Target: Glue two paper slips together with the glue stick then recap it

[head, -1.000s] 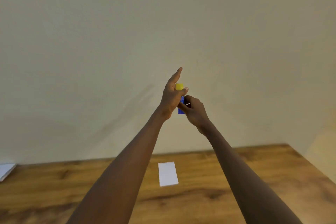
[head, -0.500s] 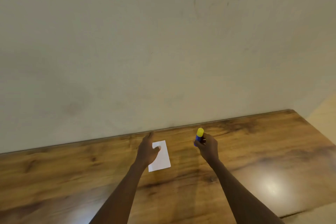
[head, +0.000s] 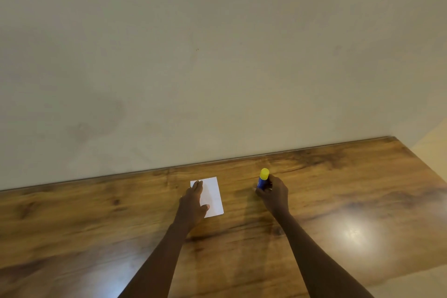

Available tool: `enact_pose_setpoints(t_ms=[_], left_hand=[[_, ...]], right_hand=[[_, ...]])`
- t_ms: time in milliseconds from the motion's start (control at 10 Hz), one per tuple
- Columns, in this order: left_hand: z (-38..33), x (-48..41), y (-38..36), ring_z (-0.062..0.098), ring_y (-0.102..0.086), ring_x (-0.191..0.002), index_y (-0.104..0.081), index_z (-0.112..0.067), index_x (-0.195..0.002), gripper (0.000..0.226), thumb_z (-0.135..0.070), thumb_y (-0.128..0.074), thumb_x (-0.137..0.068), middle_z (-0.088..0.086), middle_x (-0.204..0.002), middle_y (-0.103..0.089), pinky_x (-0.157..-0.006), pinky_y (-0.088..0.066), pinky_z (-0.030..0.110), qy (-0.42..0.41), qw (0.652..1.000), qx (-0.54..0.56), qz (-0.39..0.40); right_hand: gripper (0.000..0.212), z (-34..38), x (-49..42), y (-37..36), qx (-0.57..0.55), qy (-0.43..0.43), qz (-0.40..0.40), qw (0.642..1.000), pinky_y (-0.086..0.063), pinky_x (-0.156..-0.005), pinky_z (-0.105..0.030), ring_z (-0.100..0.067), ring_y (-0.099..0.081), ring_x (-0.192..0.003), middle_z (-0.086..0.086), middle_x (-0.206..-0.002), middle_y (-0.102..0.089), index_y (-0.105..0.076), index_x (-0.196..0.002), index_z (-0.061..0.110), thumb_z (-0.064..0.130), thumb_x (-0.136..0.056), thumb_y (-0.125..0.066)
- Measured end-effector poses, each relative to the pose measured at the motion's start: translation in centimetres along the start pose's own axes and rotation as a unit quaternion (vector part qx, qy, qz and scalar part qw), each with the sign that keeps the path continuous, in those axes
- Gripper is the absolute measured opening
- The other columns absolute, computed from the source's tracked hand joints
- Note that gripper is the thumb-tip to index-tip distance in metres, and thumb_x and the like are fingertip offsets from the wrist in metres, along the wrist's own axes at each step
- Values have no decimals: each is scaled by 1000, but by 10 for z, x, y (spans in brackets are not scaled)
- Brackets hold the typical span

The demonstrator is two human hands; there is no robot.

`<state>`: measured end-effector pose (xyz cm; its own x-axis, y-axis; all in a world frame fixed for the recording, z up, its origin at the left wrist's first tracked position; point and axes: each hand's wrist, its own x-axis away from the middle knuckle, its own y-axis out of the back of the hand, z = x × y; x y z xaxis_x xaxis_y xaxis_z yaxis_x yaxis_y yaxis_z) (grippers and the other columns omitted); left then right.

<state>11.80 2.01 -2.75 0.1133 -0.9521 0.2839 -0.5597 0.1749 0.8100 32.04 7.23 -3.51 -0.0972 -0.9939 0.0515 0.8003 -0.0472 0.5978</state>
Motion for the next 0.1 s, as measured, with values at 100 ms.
enact_pose_setpoints(t_ms=[100], left_hand=[[0, 4, 8, 28, -27, -137, -9, -9, -143, 72, -15, -55, -88, 11, -153, -20, -111, -27, 39, 14, 999, 13, -27]], right_hand=[[72, -2, 8, 5, -28, -5, -8, 1000, -45, -91, -42, -34, -49, -112, -21, -122, -52, -39, -127, 3, -5, -64, -72]])
